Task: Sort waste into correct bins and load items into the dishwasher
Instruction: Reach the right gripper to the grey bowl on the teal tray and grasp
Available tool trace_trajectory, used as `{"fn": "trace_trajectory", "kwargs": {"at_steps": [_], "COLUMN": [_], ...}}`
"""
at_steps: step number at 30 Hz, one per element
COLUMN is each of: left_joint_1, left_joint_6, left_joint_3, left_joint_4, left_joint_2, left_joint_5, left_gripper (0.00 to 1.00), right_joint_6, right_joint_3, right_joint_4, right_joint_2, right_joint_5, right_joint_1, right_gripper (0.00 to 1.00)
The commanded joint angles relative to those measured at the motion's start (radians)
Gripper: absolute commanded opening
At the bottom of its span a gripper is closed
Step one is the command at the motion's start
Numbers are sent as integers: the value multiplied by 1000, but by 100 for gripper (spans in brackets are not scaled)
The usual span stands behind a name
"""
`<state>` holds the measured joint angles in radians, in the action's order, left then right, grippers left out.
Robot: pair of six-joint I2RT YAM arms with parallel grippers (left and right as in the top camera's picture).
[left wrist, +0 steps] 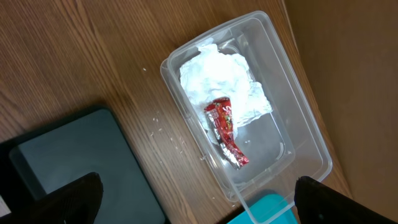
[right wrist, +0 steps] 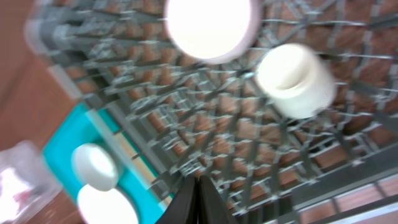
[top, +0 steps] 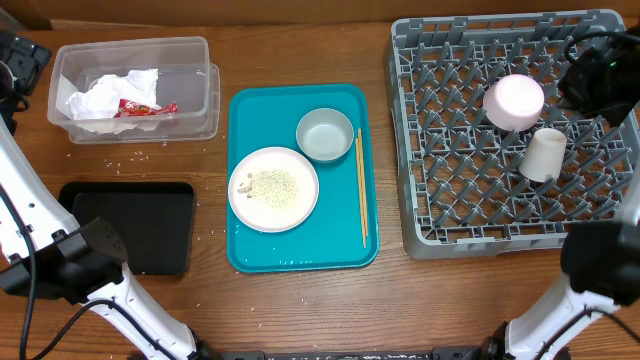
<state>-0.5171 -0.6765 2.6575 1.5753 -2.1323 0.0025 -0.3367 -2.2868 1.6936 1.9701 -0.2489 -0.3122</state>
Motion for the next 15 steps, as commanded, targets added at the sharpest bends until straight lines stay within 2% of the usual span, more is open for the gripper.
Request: {"fn": "trace_trajectory", "kwargs": {"at_steps": [1,3,4,5,7,8,10,15], "left_joint_1": [8,8,8,8,8,8,8,8], "left_joint_6": [19,19,19,19,19,19,19,19], "left_joint_3": [0,0,0,0,0,0,0,0], "left_joint_4": [-2,-2,-2,-2,-2,-2,-2,-2], "left_joint_2": [-6,-6,-6,-6,-6,-6,-6,-6], "left_joint_5": [-10,-10,-10,-10,-10,-10,-10,-10], "left_gripper": [100,100,100,100,100,100,100,100], "right_joint_6": [2,14,22,31,43,61,60,51], "right_joint_3": [0,5,7,9,9,9,9,10], "right_joint_4": [-40,-98,-134,-214,-289,-352,-427,-558], "right_joint_2": [-24,-21,-21,-14,-2,15,54,187], "right_joint_5": [-141,-177,-185,-187,-173,-138,-21,206], "right_joint_1": [66,128,165,262,369,465,590,793], "right_gripper": [4,5,12,42,71,84,85,83]}}
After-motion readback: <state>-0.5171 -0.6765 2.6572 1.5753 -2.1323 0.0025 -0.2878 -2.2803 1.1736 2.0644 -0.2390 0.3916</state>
